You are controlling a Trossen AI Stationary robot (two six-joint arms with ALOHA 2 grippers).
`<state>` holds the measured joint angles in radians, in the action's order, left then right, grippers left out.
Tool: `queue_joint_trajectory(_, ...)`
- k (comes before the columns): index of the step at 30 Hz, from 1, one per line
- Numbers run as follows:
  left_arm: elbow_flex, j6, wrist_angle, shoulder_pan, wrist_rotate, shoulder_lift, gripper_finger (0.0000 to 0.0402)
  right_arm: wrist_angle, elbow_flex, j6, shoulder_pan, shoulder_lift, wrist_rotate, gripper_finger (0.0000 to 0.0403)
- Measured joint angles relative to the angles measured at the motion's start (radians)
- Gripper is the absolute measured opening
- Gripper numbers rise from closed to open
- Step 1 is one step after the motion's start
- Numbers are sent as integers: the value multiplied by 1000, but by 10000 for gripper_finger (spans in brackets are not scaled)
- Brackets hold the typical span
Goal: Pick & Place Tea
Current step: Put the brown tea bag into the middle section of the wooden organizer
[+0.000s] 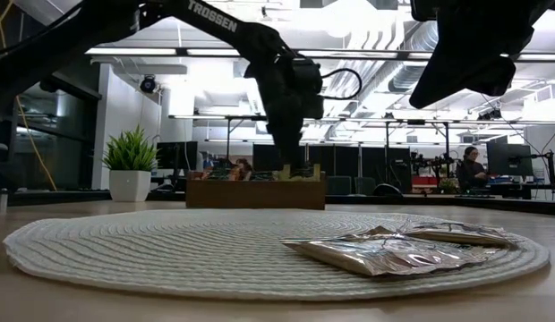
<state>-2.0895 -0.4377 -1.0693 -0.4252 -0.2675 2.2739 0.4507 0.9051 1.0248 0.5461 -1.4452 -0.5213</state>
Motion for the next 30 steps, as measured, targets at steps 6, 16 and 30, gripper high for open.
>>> queue_joint_trajectory(6, -6, -3, -12, -1, 19, -18, 152, 1, 0, -2, 0, 0, 1, 0)
queue_joint_trajectory(16, -179, -57, -101, 0, 165, -33, 159, 1, 0, -3, 0, 0, -2, 0)
queue_joint_trajectory(30, -250, -80, -285, 117, 94, -85, 159, 14, 0, 99, 110, 0, -46, 0)
